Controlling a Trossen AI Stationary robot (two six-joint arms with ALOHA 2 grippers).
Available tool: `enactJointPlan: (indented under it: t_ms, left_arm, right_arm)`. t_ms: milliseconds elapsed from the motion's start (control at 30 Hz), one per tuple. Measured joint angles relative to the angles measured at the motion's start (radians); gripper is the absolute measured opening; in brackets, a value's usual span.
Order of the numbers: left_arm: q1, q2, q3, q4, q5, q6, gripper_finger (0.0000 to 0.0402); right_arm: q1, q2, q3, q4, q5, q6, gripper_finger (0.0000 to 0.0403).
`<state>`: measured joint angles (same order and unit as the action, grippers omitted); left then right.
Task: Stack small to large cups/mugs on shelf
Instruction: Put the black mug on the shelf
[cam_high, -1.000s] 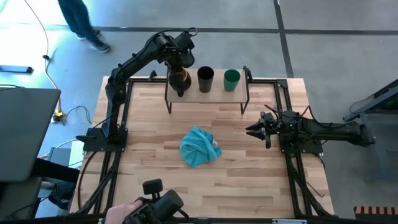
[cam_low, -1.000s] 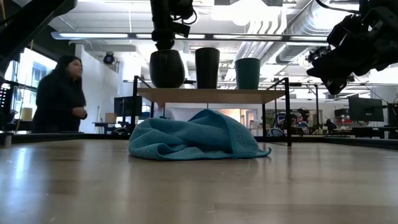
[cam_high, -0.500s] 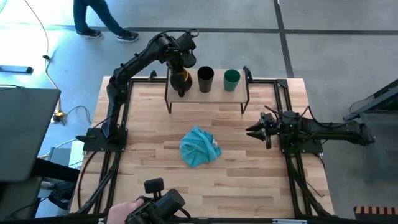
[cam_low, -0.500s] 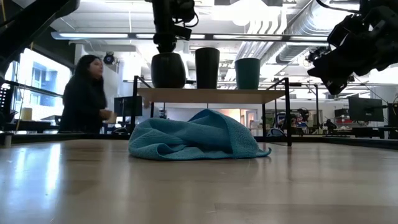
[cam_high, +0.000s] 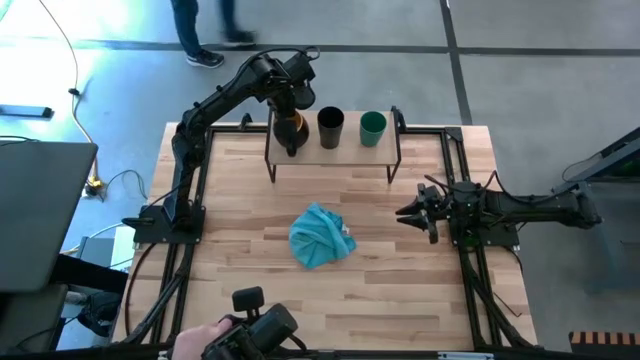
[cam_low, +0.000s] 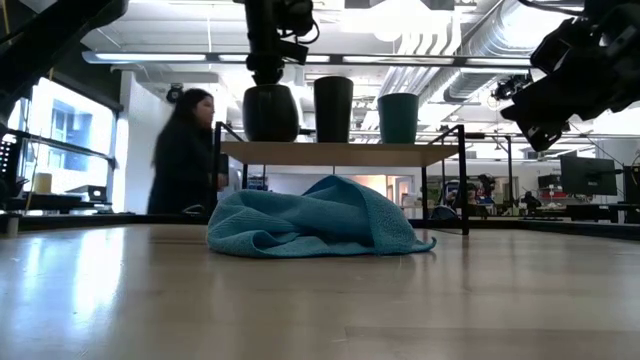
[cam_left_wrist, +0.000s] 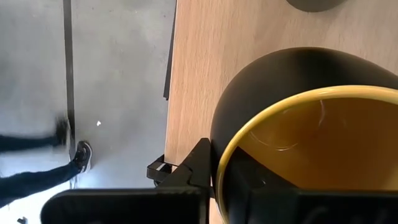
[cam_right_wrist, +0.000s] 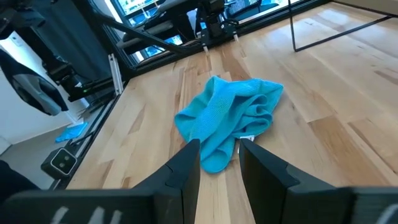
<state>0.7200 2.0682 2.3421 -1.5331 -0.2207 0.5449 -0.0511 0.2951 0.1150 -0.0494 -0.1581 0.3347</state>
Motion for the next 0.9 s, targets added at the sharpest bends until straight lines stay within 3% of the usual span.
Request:
enactJointPlan:
  t_ms: [900]
  left_arm:
    - [0.000, 0.001, 0.000, -0.008, 0.019, 0.000, 0.0020]
  right_arm:
    - [0.015, 0.000, 0.000, 0.001, 0.002, 0.027, 0.0103]
